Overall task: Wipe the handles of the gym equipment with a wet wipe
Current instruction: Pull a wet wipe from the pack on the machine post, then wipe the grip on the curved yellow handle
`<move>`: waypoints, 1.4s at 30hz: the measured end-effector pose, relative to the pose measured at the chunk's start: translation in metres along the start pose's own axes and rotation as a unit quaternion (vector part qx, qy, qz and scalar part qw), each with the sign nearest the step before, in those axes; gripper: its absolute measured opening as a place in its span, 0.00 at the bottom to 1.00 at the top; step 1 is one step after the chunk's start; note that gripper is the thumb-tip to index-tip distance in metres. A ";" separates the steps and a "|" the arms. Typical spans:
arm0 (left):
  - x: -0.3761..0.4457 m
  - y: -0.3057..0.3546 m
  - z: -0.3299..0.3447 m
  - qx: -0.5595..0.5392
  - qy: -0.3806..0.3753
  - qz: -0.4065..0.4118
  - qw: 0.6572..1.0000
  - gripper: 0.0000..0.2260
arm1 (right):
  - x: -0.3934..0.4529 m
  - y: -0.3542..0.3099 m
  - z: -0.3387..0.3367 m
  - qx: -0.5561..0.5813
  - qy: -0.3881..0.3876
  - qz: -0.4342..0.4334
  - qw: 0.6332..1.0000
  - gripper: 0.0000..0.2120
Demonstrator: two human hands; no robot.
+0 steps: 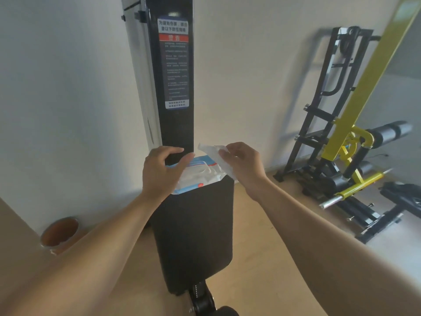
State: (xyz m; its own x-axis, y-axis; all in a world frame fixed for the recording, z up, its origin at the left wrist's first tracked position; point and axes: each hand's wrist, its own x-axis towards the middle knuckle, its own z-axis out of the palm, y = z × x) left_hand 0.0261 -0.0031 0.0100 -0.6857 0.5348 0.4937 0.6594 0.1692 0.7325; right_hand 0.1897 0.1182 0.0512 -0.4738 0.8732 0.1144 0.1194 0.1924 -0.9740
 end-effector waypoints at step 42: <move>-0.188 0.300 0.439 -0.300 -0.309 -0.424 0.797 0.09 | -0.025 0.206 -0.456 -0.146 0.063 0.043 0.986 0.09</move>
State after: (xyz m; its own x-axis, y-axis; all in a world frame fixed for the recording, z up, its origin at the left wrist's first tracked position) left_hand 0.4886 0.3102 -0.0689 -0.4003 0.7766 -0.4864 -0.3531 0.3591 0.8639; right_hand 0.6236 0.3404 -0.0637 -0.3416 0.9368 0.0749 0.4094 0.2200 -0.8854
